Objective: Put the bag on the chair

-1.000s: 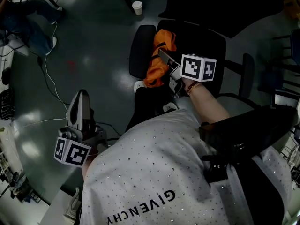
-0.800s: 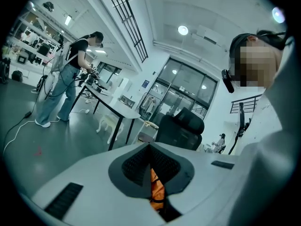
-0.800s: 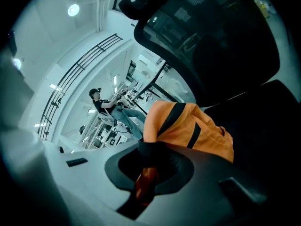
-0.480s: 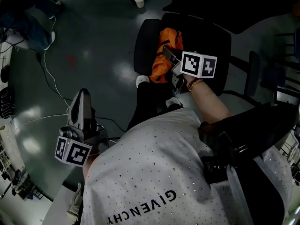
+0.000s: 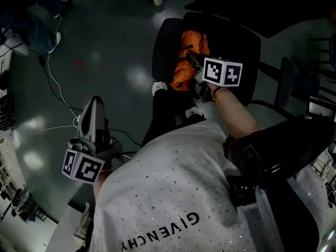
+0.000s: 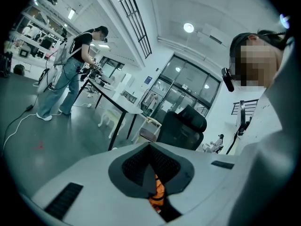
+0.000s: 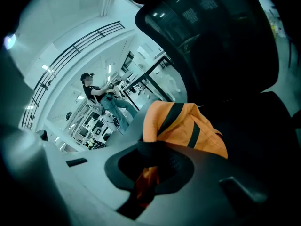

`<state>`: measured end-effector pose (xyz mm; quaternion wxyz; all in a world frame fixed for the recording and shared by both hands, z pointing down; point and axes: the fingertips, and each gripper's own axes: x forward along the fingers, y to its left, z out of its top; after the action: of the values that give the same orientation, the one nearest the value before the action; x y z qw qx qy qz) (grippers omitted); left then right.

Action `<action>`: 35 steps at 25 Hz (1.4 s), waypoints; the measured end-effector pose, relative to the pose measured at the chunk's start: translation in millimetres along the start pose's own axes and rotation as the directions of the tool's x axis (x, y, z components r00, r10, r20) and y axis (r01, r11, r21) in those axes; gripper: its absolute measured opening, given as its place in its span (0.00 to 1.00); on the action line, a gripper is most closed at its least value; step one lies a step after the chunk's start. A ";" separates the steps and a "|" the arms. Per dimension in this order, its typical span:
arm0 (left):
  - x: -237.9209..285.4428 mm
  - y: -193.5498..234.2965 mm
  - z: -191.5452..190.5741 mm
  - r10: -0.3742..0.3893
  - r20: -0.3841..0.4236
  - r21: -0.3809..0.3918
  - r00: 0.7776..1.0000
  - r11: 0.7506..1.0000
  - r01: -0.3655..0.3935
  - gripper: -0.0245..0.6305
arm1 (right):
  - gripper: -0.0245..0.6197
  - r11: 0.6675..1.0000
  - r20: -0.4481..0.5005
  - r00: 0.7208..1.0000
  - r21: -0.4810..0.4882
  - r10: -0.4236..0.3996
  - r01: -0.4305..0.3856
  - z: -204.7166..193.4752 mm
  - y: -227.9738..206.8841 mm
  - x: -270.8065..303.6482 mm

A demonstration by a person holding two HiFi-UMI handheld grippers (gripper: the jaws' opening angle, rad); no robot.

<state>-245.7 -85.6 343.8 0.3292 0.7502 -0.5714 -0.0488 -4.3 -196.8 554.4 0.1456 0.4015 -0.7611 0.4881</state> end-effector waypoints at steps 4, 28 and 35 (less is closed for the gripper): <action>-3.0 2.0 -1.5 0.006 -0.001 -0.005 1.000 1.000 -0.006 0.04 | 0.09 1.000 -0.025 0.999 -0.007 -0.025 0.025 -8.5 -6.1 2.5; -7.7 16.5 1.8 0.063 0.013 -0.012 0.998 0.998 -0.063 0.04 | 0.14 0.978 -0.153 0.975 -0.156 -0.161 0.137 -57.9 -46.7 26.2; -7.5 2.5 17.5 0.017 0.112 0.091 0.994 0.996 -0.027 0.04 | 0.25 0.966 -0.235 0.942 -0.154 -0.240 0.208 -79.7 -70.4 32.0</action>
<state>-258.3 -86.9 329.3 0.2624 0.7543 -0.5988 -0.0606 14.9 -157.5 656.4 0.3210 0.4101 -0.7154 0.4659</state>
